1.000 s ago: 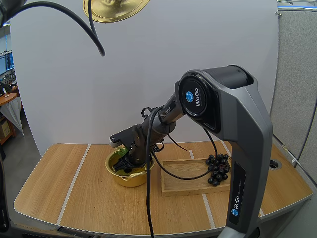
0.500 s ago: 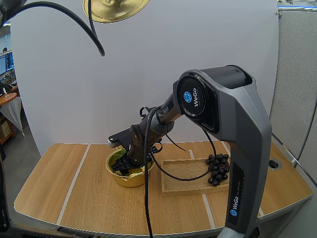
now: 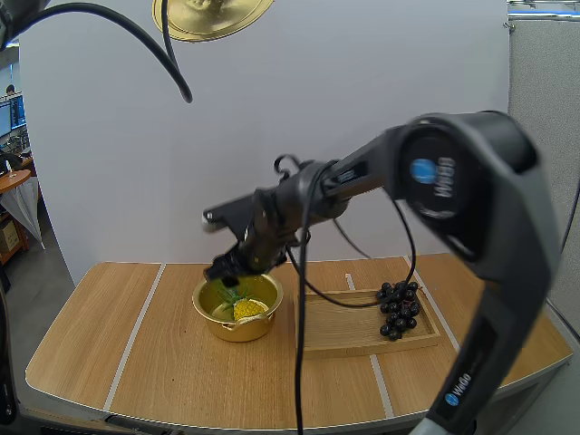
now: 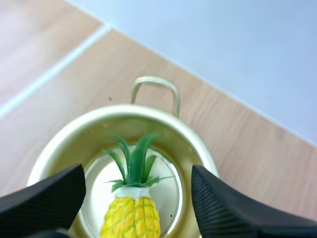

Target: Open the pot, put the pineapple inside, and close it

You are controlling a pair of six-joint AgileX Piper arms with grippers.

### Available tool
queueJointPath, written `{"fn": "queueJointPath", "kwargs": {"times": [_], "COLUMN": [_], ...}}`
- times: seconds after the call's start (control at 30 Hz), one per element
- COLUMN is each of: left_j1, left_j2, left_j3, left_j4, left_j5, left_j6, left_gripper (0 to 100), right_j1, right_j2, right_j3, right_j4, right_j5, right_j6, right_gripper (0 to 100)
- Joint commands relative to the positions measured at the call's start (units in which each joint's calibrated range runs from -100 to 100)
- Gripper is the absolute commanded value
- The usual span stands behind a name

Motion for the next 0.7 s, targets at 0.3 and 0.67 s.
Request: {"fn": "queueJointPath", "kwargs": {"times": [0.3, 0.67], "left_j1": [-0.09, -0.09], "left_j2": [-0.48, -0.48], "left_j3": [-0.57, -0.57], "left_j4": [-0.3, -0.3], "left_j5": [-1.9, -1.9], "left_j6": [-0.57, -0.57], "left_gripper": [0, 0], "right_j1": [-0.19, -0.19], "right_j2": [-28.27, -49.9], "right_j3": [0.32, 0.74], "right_j4": [-0.6, -0.96], "right_j5": [27.82, 54.35], "right_j6": [-0.12, -0.12], "right_gripper": [100, 100]}}
